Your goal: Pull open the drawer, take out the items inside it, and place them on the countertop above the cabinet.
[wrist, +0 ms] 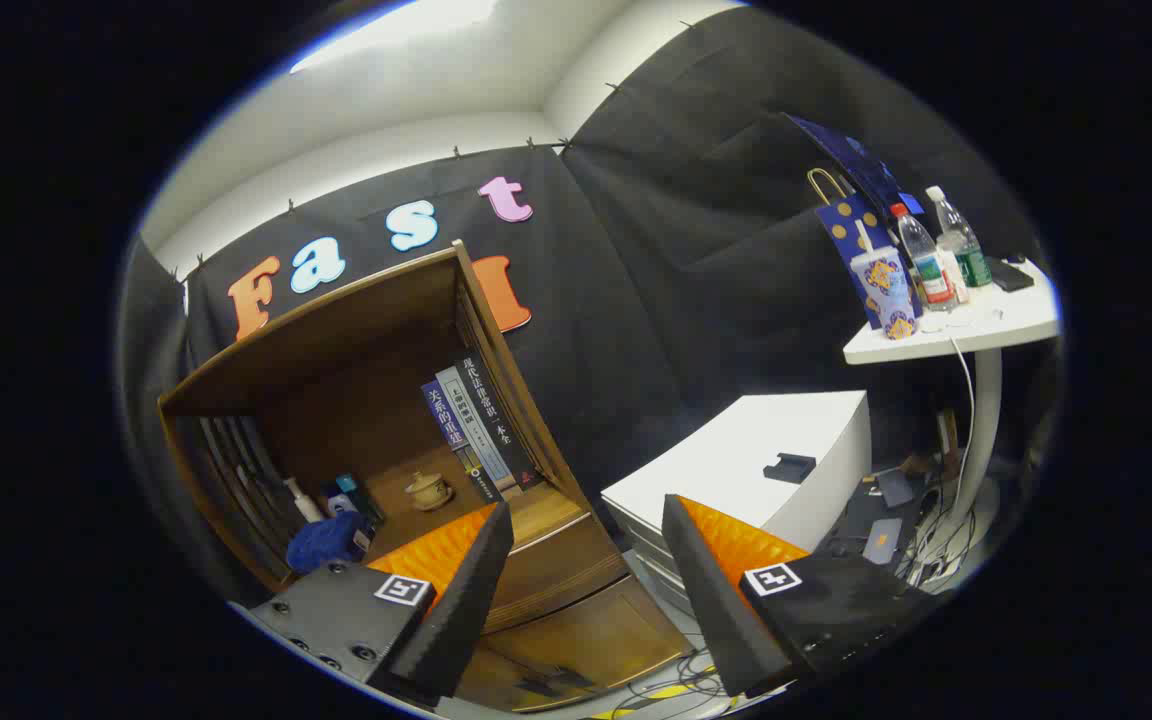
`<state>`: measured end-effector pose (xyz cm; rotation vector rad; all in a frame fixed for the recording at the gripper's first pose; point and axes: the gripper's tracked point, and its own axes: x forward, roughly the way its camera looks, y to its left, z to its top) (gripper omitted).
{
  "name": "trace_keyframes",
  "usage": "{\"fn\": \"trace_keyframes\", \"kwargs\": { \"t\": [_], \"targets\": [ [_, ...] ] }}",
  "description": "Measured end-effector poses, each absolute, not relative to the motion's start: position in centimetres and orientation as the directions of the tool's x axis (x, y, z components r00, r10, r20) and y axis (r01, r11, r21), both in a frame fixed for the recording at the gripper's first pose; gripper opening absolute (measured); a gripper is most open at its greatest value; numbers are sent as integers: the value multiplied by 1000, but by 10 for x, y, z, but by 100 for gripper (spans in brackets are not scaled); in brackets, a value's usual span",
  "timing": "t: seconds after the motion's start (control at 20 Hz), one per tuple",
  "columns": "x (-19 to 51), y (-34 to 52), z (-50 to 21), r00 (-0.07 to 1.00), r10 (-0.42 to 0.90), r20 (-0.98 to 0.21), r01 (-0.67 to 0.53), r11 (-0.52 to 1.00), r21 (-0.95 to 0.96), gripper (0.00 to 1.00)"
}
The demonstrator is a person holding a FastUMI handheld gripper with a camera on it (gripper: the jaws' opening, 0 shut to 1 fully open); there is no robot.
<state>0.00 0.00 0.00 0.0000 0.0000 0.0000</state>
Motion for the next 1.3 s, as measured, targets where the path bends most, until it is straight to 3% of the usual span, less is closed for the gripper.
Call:
{"fn": "trace_keyframes", "kwargs": {
  "t": [0.85,1.3],
  "targets": [
    [-4,-9,1,999,-51,-1,51,998,31,98],
    [-3,14,-20,999,-13,-52,15,999,32,98]
  ]
}}
